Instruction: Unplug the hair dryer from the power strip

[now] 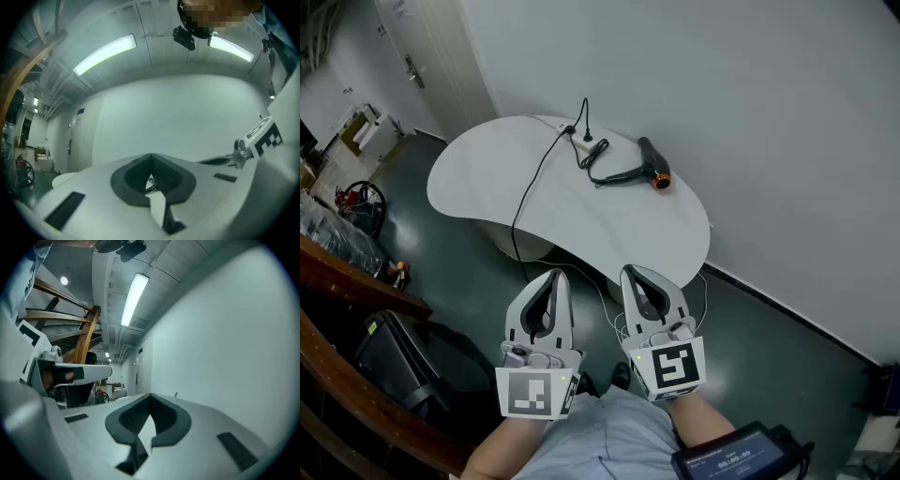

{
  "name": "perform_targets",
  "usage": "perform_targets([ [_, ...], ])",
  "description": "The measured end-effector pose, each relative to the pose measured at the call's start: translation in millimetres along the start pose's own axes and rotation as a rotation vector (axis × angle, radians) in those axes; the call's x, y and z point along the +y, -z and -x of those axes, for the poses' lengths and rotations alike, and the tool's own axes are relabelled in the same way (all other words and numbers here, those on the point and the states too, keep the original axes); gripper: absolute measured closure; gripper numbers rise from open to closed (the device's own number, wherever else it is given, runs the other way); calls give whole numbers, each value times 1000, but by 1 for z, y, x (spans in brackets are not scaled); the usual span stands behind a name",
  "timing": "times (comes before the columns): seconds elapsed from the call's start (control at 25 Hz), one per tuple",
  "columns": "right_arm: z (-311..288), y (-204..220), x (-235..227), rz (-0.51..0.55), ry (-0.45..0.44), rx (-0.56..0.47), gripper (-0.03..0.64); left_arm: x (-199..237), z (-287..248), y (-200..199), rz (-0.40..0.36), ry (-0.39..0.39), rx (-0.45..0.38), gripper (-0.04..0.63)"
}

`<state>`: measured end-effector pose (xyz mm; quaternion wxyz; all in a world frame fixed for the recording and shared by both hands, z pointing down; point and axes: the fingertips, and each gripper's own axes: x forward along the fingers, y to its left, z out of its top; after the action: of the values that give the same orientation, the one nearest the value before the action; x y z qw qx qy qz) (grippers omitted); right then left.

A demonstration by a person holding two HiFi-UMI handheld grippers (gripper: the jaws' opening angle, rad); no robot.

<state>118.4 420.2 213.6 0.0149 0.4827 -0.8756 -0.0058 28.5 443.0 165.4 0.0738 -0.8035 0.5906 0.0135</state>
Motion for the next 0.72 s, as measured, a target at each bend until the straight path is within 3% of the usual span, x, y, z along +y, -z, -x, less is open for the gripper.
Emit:
perform_targets([
  [0.72,-13,18,-20,-83,-81,3,615,10,-8,10,-10,-109,33,597],
])
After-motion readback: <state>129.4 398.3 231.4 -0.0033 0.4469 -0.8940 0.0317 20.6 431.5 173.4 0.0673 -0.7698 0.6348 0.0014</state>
